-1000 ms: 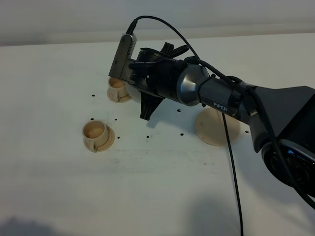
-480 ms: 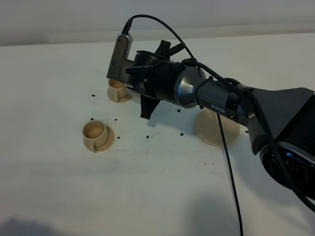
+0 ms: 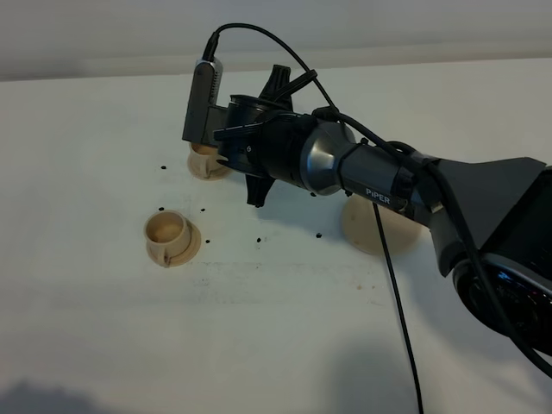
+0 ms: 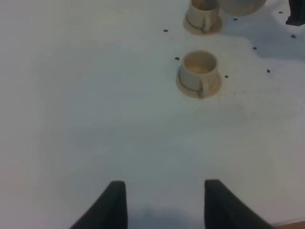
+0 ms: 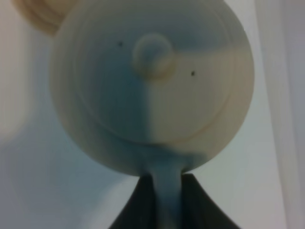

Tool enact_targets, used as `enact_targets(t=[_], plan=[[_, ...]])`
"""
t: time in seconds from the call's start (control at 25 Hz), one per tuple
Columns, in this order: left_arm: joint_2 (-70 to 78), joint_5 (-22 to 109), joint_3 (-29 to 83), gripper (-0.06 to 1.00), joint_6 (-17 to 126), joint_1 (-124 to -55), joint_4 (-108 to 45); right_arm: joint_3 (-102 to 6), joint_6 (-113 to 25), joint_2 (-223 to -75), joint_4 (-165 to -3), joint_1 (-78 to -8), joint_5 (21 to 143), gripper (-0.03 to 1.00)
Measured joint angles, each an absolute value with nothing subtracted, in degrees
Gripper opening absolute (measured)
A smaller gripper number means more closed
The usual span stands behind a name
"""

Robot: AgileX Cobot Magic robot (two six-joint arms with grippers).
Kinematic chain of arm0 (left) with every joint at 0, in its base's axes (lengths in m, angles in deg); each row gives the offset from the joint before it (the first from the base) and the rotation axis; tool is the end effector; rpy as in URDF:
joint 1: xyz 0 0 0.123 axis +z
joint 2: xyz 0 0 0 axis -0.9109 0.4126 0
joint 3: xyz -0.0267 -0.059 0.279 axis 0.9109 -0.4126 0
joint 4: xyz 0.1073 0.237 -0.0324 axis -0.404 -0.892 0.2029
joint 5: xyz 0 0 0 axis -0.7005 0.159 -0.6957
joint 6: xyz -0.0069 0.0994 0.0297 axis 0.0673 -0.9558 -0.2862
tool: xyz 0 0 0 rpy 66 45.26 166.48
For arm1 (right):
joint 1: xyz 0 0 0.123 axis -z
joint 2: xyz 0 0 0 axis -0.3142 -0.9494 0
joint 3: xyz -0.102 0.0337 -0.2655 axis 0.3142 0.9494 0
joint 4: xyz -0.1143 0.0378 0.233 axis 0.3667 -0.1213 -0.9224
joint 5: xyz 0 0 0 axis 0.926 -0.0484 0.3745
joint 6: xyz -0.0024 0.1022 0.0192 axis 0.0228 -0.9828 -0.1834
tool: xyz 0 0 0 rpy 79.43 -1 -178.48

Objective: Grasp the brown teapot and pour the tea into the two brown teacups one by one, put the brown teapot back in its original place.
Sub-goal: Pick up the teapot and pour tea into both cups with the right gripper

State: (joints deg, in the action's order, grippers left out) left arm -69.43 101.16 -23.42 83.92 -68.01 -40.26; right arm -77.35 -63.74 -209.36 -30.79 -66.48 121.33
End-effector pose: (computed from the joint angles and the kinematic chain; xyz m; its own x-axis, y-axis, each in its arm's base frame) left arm 0.0121 -0.0085 0.2781 -0.4467 0.0599 -0.8927 0.1282 0.9917 0.0024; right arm 0.3908 0.3536 0.1604 -0.1924 -0.9682 -0.1600 -0.6929 0.2494 -0.6765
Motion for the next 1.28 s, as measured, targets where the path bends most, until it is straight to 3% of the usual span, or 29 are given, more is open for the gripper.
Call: enact_targets(t=[1.28], plan=[[-69.43,101.16,-23.42,0.36,83.92,-68.01,-40.26,-77.35,-59.87,-210.53,-27.48,-65.67,119.48,0.09]])
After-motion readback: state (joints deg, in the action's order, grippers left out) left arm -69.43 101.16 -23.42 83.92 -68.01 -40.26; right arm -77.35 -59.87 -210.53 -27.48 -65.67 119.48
